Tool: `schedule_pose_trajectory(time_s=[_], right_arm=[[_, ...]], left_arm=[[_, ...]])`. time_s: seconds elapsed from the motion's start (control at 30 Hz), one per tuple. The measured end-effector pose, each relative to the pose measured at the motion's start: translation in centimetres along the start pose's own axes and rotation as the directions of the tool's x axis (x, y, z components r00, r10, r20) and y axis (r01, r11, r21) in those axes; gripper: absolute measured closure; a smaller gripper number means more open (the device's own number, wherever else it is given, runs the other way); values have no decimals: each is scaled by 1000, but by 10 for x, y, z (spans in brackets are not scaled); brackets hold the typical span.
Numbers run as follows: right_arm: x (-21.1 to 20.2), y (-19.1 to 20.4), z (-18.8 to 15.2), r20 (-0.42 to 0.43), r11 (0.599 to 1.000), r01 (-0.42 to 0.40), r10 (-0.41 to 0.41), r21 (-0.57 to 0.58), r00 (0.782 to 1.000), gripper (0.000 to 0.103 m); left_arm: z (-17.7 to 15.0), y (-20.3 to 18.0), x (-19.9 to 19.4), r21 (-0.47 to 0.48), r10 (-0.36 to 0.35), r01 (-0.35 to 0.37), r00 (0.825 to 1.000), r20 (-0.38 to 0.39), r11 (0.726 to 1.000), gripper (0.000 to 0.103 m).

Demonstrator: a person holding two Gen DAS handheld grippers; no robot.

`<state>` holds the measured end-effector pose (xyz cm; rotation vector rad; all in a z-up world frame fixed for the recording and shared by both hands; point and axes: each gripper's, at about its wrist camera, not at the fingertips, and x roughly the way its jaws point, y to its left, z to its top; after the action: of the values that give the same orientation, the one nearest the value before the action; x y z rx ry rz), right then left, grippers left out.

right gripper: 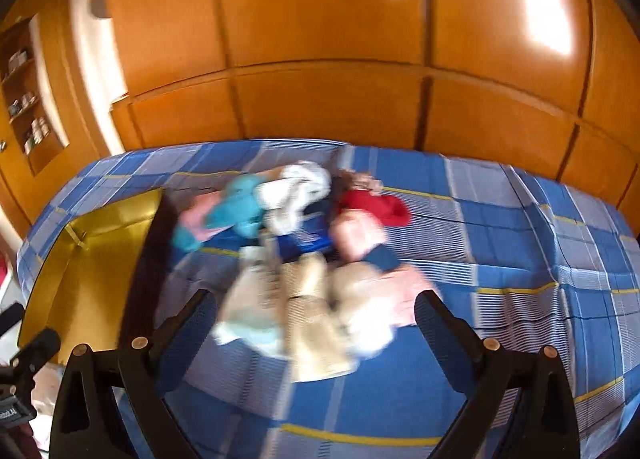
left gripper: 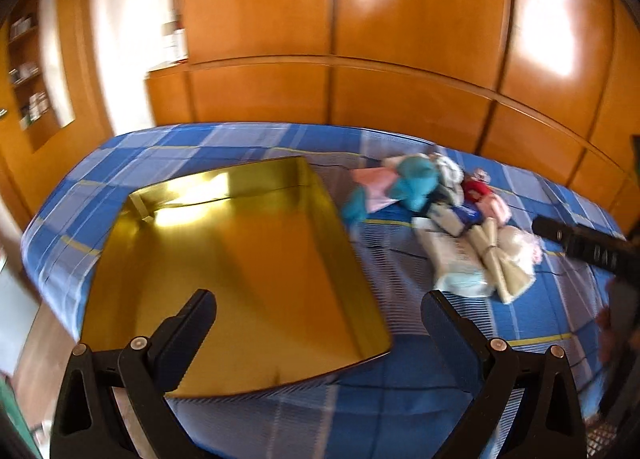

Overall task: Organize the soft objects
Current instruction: 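Grasp the cream mesh bag with the left gripper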

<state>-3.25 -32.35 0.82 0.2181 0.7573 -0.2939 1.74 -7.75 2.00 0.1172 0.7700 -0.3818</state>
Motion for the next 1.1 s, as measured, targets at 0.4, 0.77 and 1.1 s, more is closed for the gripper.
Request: schedule_pose_trajectory(time_s=[0.4,0.77,1.1], right_arm=[[39,-131,2,-98,966,23,2,257,995,2],[37,-142,8,-60,947,-41,64,319,996,2],[33,-144,11,-45,948,-34,51,317,998,2]], left_arm=[[31,-84,46,130,-153,170,980,-131,977,11],[41,-153,118,99,-254,289,928,-271,952,46],[39,-174,147,91,-323,358,907,-271,929,79]])
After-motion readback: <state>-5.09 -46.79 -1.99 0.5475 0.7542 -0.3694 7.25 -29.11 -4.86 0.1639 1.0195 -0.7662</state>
